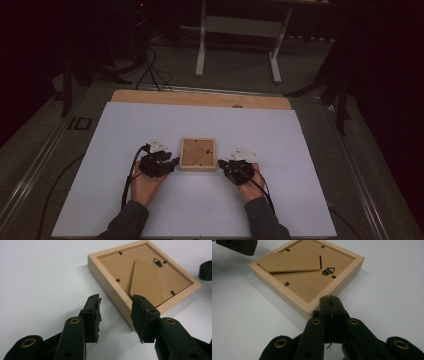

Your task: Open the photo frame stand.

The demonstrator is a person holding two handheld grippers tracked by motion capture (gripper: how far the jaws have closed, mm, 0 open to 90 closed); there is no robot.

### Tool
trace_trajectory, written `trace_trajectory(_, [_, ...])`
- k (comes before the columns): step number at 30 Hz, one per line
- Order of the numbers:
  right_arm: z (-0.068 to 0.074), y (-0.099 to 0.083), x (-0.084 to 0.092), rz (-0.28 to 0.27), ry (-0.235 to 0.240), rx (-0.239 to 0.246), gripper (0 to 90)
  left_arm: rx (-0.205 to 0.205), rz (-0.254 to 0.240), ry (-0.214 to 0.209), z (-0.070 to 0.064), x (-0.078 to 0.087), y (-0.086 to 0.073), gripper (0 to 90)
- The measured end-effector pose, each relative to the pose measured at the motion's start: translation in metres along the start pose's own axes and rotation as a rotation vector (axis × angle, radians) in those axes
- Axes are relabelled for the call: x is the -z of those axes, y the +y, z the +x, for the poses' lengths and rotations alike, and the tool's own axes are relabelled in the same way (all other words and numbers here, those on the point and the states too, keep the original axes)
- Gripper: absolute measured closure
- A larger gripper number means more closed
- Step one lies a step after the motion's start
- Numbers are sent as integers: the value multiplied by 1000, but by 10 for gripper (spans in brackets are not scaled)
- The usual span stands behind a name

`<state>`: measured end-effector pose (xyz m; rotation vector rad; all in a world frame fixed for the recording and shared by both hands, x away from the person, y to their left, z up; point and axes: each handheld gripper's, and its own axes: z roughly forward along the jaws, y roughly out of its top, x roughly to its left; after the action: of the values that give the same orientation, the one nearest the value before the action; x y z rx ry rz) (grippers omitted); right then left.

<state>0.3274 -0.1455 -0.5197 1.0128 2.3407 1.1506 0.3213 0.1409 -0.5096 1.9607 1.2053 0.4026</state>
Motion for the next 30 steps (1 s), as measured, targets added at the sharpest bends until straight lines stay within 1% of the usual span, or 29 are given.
trace_trajectory(2, [1,1,0,-5,6,5,897,-8,-1,-11,-1,1,1,576])
trace_trajectory(4, [4,1,1,-17,11,11,897,-19,9,-23,-3,1,2,573])
trace_trajectory(6, [5,2,1,-27,20,7,897,-34,23,-28,-5,-1,3,566])
trace_trajectory(8, [6,3,1,-33,31,0,897,-40,25,-35,-7,-2,5,564])
trace_trajectory(11, [9,3,-1,-29,36,7,897,-53,17,-47,-11,-2,8,563])
trace_trajectory(13, [10,3,-2,-28,40,11,897,-73,8,-53,-14,-2,10,564])
trace_trajectory(14, [10,4,-3,-29,42,16,897,-77,6,-55,-15,-2,11,564])
trace_trajectory(21, [11,5,-5,-23,47,15,897,-108,17,-76,-22,-7,19,564])
trace_trajectory(23, [11,5,-5,-23,48,16,897,-115,22,-82,-25,-9,21,560])
trace_trajectory(25, [11,5,-5,-23,48,16,898,-128,38,-86,-27,-12,22,556])
trace_trajectory(26, [11,4,-5,-23,48,15,897,-137,46,-85,-27,-14,23,556])
trace_trajectory(30, [11,4,-5,-23,46,19,897,-150,65,-82,-30,-19,25,545])
